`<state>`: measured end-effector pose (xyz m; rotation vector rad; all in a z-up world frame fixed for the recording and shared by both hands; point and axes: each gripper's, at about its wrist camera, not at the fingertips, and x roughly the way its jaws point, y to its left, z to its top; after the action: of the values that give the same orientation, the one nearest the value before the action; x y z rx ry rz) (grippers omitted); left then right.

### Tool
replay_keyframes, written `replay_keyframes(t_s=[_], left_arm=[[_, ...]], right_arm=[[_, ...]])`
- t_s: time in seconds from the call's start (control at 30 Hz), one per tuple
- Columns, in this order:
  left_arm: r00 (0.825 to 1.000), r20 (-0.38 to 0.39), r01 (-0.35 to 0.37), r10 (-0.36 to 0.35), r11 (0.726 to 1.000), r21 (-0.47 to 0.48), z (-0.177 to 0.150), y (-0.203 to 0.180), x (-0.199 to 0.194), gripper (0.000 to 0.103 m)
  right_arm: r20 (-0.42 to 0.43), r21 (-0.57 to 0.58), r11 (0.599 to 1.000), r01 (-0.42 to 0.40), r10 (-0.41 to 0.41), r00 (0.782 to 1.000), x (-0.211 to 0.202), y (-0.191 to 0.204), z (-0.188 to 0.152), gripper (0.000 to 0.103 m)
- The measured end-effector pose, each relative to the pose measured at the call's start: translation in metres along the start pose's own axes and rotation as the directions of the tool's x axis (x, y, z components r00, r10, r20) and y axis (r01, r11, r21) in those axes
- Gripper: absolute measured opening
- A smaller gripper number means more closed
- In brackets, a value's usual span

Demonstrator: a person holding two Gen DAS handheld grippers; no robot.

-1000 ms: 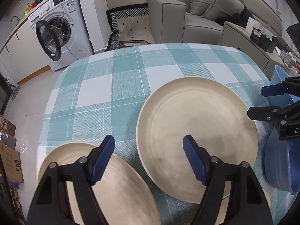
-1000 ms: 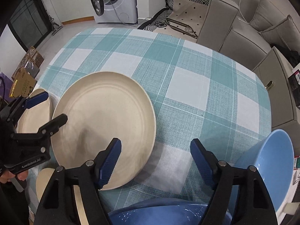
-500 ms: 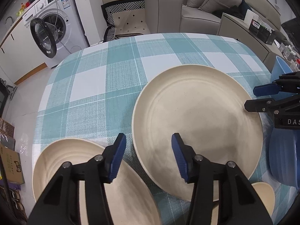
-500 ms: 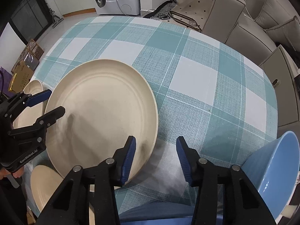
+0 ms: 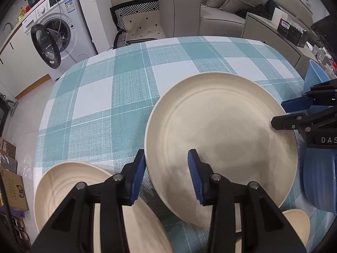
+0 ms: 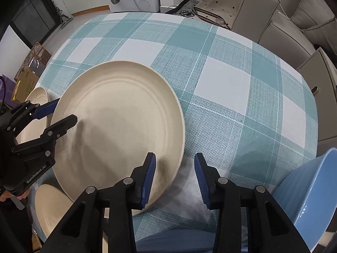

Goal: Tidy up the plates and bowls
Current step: 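Close the right gripper on the cream plate rim and tilt it up, then carry the tilted cream plate with the right gripper toward another cream plate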

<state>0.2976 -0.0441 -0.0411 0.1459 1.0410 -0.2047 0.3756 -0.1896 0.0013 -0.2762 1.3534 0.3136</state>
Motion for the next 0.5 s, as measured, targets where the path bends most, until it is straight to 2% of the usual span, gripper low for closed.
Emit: replay_keyframes(t_s=[0.33,0.4,0.5], left_arm=[[1.000,-0.029,-0.001,0.001,1.000,0.031,-0.0079,-0.0053,0.0011,0.039],[1.000,-0.028,-0.008,0.009,0.999,0.038,-0.0080,-0.0069,0.0008,0.033],[1.000,-0.023,-0.020,0.021,0.999,0.033,-0.0082,-0.0065,0.0001,0.027]], right_arm=[[-0.018,-0.006,1.000,0.007,-0.007,1.000,0.0095,0.0033,-0.0003,0.024],[-0.011,-0.004,1.000,0.018,-0.018,1.000,0.0089,0.0041,0.0005,0.017],[-0.001,0.000,0.999,0.037,-0.037,0.999,0.0090,0.0041,0.0016,0.016]])
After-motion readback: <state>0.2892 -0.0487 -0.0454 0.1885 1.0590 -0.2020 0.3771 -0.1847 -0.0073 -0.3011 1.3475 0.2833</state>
